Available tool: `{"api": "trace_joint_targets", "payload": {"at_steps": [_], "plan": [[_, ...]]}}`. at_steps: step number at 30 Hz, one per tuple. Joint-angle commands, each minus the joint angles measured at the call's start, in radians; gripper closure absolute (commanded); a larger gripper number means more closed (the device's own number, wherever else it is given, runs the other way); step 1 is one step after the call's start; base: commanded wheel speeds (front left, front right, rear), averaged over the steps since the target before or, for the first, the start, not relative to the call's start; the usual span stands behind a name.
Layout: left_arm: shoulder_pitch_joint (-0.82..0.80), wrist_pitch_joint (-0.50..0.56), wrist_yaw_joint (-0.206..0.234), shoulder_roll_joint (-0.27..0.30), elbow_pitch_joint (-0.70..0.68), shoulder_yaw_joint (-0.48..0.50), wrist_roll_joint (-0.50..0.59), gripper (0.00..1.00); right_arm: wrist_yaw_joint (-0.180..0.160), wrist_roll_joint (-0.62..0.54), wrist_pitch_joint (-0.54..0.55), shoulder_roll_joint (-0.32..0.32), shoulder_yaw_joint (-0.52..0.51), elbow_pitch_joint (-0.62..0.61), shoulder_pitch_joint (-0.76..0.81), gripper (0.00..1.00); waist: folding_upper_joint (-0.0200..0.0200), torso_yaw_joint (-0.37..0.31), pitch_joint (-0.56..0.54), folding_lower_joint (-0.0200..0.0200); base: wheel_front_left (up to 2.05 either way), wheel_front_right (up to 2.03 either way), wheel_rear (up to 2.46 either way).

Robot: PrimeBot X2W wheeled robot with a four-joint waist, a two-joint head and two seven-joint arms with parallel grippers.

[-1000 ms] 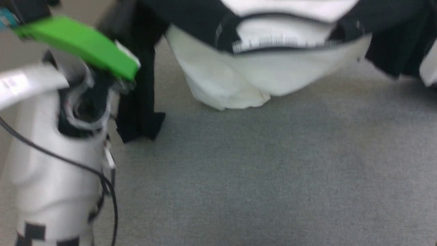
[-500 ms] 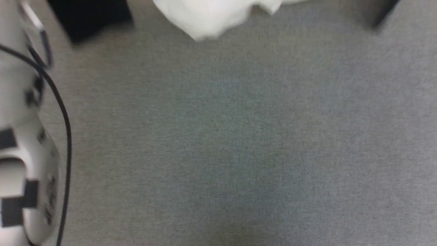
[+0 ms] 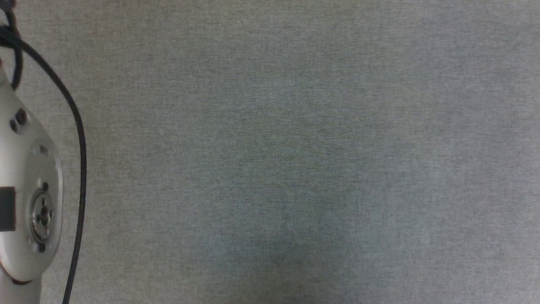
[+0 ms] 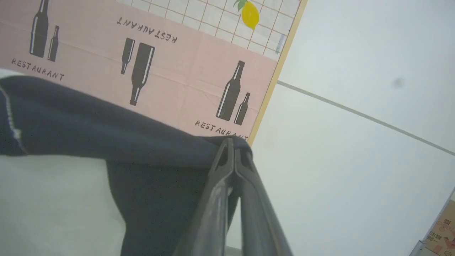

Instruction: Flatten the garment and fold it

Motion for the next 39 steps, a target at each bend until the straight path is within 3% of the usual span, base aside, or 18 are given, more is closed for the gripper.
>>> {"api": "trace_joint_targets", "payload": {"at_steps": [1,8,14,21,25,32,39], "plan": [[0.036,0.001,-0.008,0.025,0.017,0.006,0.001,1.0,-0.003,-0.001,-0.01,-0.022,-0.012,0.032,0.011,1.0,0.0,0.007,-0.001,-0.0002,0.0,0.0,0.0],[0.271,0.088,-0.06,0.055,0.105,-0.074,0.023,1.0,-0.003,0.095,-0.042,-0.057,0.068,0.166,0.171,1.0,0.0,0.021,-0.041,-0.0002,0.0,0.0,0.0],[0.526,0.151,-0.106,0.08,0.111,-0.158,0.053,1.0,-0.003,0.231,0.022,-0.085,0.149,0.166,0.421,1.0,0.0,0.03,-0.14,-0.0002,0.0,0.0,0.0],[0.894,0.213,-0.116,0.077,0.016,-0.244,0.054,1.0,-0.003,0.401,0.174,-0.132,0.187,-0.01,0.805,1.0,0.0,0.035,-0.289,-0.0002,0.0,0.0,0.0],[1.094,0.258,-0.116,0.085,-0.096,-0.286,0.042,1.0,-0.003,0.419,0.24,-0.154,0.118,-0.188,1.057,1.0,0.0,0.047,-0.355,-0.0002,0.0,0.0,0.0],[1.391,0.306,-0.049,0.08,-0.258,-0.309,-0.001,1.0,-0.003,0.367,0.324,-0.026,-0.08,-0.46,1.46,1.0,0.0,0.057,-0.44,-0.0002,0.0,0.0,0.0],[1.548,0.35,-0.012,0.084,-0.349,-0.325,-0.033,1.0,-0.003,0.306,0.367,0.128,-0.212,-0.574,1.669,1.0,0.0,0.072,-0.492,-0.0002,0.0,0.0,0.0]]}}
